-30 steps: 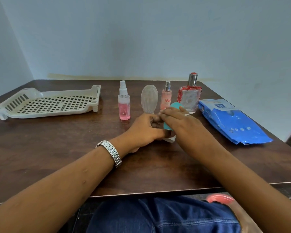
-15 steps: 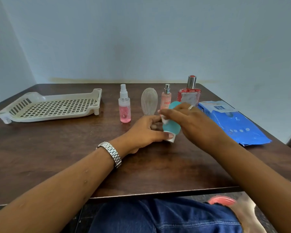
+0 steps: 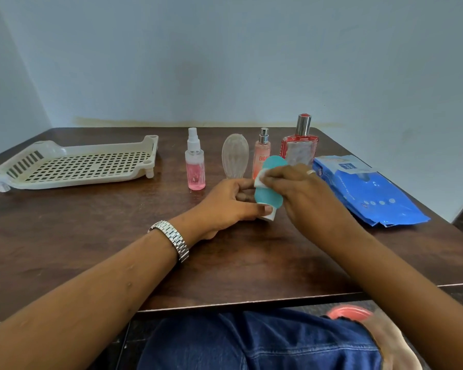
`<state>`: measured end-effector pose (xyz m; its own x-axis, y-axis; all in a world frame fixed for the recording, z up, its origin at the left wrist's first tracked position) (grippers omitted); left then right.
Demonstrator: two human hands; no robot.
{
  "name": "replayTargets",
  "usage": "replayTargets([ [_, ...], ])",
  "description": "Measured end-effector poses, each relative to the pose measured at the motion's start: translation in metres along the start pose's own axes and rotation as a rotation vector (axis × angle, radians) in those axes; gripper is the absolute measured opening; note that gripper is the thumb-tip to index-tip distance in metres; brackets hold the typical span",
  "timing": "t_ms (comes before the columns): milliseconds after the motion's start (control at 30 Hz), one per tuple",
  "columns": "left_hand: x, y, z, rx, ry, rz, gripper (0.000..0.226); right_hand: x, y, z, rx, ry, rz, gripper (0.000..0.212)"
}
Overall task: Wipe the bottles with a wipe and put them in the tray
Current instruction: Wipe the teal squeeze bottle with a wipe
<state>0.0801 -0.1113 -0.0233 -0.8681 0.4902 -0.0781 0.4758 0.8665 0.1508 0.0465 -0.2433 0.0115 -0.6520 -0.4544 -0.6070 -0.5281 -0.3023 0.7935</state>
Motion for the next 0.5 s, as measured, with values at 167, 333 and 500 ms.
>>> replayTargets([
  [167,0.002,0.0,0.0,-0.005,-0.021,0.007,0.048,0.018,0.008,0.02,0.022,0.176,0.037,0.036],
  [333,0.002,-0.002,-0.003,-0.048,-0.017,0.019,0.041,-0.001,0.007,-0.004,0.041,0.034,-0.061,0.046],
  [500,0.002,-0.001,-0.004,-0.078,-0.007,0.02,0.046,-0.03,0.003,-0.025,-0.048,-0.173,-0.03,0.044],
])
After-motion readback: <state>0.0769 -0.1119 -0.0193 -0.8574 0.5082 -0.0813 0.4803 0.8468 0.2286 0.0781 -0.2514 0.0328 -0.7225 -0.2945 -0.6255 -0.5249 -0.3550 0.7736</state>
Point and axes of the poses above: each hand's wrist, its own x-axis away from the middle knuckle, its own y-axis out of the back of the hand, z = x × y, the point moved 4 cm from there along -x, towards the middle knuckle, and after that the axes turned 1 degree about z, right-handed, at the moved point
